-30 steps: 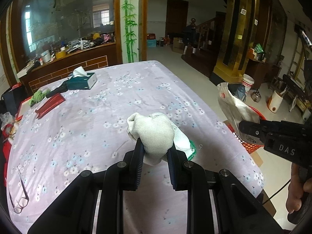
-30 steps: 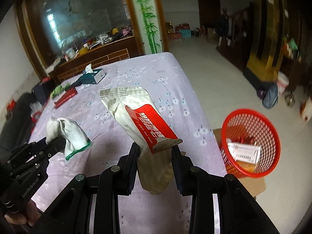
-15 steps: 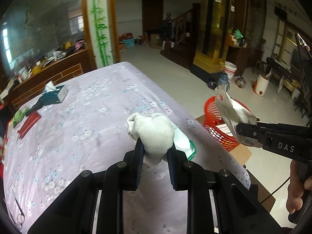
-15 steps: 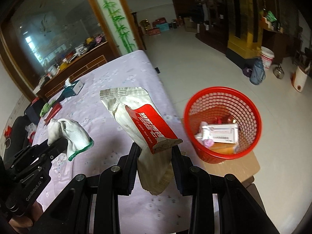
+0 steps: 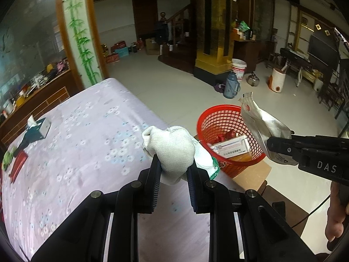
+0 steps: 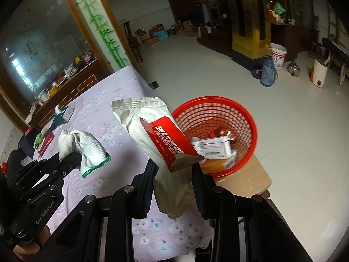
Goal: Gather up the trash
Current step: 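Carry the white glove and wipes packet over the red wastebasket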
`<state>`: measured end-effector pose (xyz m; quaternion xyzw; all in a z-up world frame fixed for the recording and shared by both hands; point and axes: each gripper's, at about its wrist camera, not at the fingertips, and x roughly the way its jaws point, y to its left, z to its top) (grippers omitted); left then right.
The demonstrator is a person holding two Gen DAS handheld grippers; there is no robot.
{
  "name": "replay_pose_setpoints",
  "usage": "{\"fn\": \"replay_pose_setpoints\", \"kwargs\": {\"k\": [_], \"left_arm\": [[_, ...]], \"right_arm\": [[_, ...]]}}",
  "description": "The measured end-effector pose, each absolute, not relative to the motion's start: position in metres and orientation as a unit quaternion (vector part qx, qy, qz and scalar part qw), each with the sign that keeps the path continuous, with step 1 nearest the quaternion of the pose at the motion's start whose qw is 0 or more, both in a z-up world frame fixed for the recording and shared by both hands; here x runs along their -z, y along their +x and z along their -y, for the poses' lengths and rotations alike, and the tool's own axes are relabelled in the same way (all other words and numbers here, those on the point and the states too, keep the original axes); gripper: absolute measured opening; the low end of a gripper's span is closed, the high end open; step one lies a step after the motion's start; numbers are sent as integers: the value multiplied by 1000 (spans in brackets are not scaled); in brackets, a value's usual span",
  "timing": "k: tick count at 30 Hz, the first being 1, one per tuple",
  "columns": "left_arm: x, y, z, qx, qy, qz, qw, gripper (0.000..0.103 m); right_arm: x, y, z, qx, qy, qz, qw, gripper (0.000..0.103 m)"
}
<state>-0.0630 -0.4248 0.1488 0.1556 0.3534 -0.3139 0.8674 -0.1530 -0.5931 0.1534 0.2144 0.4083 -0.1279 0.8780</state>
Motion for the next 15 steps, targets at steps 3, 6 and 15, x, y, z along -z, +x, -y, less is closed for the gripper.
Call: {"fn": "replay_pose_setpoints", "kwargs": {"k": [3,6,15], "left_arm": [[-147,-61,439,323,161,-352,863,22],[-145,-60,451,330,164,-352,861,22],[-136,-49,485,344,168,-356,852,22]], "right_arm": [[-153,-155,603,137,220,-408,875,35],[-151,-157,615,145,225,-410,872,35],[-137,-147,650,157,248,-424,857,35]]}}
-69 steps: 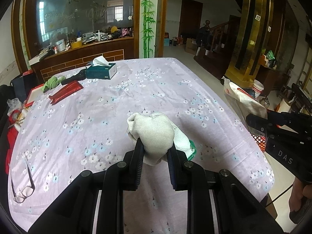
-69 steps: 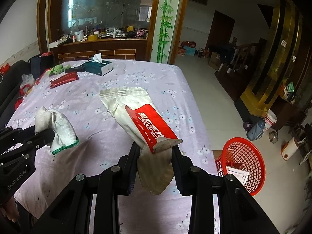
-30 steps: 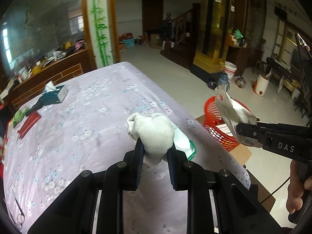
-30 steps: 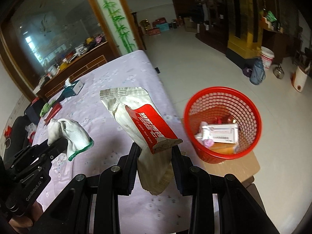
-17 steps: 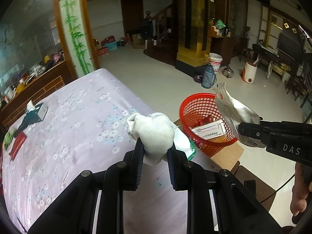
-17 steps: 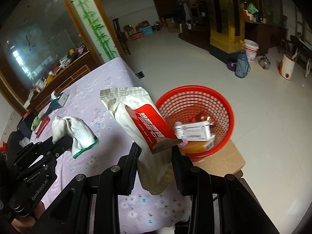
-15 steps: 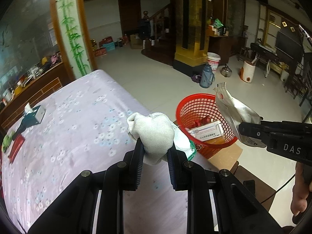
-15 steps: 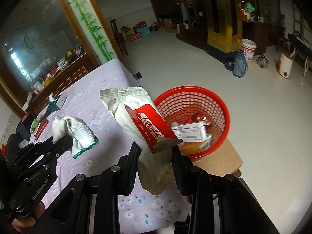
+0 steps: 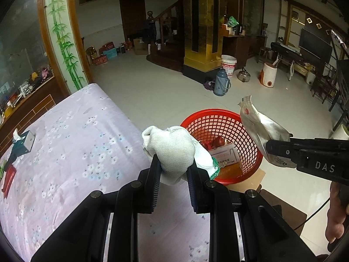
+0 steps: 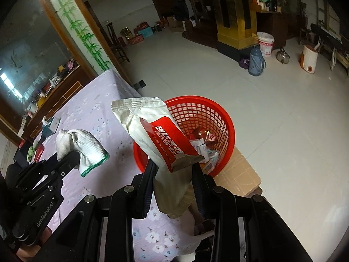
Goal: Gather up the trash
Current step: 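Carry the white glove and wipes packet over the red wastebasket, then open left gripper to drop glove while right gripper drops wipes packet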
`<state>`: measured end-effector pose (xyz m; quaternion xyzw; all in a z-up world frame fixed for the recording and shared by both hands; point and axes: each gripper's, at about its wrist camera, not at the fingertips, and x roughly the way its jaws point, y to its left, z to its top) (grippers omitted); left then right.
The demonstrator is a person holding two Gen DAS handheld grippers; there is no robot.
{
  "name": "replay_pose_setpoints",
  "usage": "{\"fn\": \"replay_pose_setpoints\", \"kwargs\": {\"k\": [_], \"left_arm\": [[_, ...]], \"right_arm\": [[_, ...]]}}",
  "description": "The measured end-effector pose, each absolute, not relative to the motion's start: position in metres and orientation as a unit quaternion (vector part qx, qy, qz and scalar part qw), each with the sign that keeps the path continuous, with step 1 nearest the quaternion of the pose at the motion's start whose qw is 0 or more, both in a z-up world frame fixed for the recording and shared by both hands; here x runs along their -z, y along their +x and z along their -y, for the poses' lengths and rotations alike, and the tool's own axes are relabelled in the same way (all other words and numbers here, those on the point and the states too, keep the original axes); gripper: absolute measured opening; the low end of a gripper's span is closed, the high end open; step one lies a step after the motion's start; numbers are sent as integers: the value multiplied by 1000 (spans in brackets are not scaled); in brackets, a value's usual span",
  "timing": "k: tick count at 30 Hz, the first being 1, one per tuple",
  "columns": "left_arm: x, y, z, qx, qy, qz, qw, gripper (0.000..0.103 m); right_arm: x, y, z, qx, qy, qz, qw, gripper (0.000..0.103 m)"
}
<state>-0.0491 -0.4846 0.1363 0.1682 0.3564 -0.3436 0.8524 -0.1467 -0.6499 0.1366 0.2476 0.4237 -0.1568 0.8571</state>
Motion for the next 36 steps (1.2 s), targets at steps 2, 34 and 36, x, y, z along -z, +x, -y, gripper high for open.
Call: {"fn": "replay_pose_setpoints", "kwargs": {"k": [2,34,36], "left_arm": [[-134,-46,492,346,169,-358,851,22],[-86,-16,580,386,157,-390,821,51],[-91,-18,570,381,145,-389,826,54]], "right_arm": [[-134,-143,657,158,251,-426,855,35],[-90,-98,741,157,336,-436,820,52],[-97,-105,739,163,329,-430,825,56]]}}
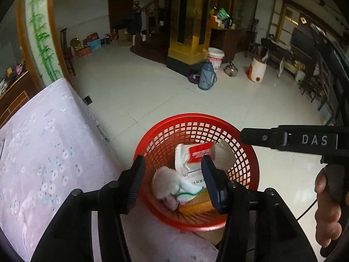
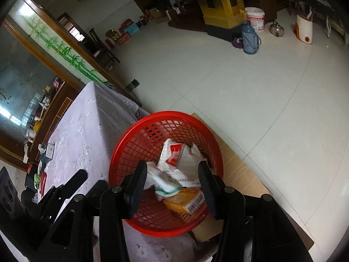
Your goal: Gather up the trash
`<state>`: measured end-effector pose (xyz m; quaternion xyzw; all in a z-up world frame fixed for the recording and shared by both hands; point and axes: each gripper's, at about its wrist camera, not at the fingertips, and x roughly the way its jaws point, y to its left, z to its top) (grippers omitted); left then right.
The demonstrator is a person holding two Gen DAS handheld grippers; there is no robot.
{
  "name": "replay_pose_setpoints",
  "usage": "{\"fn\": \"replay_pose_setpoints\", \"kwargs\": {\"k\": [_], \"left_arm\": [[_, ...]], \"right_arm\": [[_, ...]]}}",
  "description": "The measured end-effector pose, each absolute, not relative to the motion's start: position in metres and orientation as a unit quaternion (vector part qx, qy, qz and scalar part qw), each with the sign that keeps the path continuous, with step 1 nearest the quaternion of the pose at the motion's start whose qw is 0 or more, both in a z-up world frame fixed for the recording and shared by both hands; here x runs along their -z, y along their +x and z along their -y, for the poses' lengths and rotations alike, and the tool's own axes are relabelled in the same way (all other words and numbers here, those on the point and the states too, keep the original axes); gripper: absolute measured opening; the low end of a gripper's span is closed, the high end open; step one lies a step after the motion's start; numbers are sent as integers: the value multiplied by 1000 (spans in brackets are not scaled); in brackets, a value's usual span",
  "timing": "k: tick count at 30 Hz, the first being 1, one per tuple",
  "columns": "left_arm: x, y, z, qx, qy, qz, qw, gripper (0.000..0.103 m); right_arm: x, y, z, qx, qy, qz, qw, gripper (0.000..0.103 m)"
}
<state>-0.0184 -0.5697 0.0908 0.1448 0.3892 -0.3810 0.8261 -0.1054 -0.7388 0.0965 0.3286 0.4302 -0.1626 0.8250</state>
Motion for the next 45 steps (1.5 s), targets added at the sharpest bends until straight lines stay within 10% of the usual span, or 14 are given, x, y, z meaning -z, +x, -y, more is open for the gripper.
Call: {"fn": "replay_pose_setpoints", "kwargs": {"k": [10,45], "left_arm": [[-135,-54,485,357,112,-349,859,90],[-191,-151,303,315,190,-236,899,97]], "right_arm": [[-143,-166,660,251,202,-400,858,79],[-217,-271,461,365,119,-321,865,91]]}}
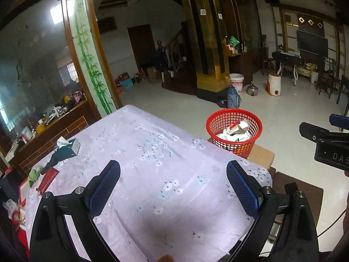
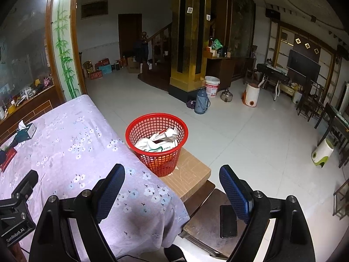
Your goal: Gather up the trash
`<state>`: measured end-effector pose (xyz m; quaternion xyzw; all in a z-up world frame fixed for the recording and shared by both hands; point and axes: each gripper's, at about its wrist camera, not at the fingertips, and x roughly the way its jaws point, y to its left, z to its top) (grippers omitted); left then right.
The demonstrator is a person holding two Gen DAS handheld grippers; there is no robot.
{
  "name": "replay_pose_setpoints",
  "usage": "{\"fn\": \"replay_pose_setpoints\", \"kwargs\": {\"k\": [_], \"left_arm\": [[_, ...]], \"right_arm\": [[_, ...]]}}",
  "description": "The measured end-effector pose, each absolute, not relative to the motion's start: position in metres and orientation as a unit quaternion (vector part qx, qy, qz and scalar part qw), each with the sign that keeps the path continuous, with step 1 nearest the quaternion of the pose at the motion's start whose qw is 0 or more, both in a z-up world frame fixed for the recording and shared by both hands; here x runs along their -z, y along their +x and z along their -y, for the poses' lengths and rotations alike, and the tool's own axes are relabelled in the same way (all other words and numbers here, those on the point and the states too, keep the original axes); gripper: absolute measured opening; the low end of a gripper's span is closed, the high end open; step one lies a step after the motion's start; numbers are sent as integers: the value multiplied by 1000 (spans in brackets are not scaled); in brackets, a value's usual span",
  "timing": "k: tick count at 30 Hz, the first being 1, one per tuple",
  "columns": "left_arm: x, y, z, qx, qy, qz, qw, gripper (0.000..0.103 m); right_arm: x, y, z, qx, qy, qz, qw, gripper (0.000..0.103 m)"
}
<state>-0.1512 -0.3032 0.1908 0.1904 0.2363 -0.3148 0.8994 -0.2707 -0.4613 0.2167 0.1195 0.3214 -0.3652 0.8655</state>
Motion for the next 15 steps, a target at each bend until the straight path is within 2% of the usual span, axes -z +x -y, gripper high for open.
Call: {"fn": "replay_pose_setpoints", "kwargs": {"k": [5,15], "left_arm": [[-192,-155,300,300,191,-216,909,97],[-186,-154,305,310,192,-227,903,97]], "right_arm": [[-218,-268,460,368,116,-321,865,92],[-217,-268,460,367,114,-327,863,92]]}}
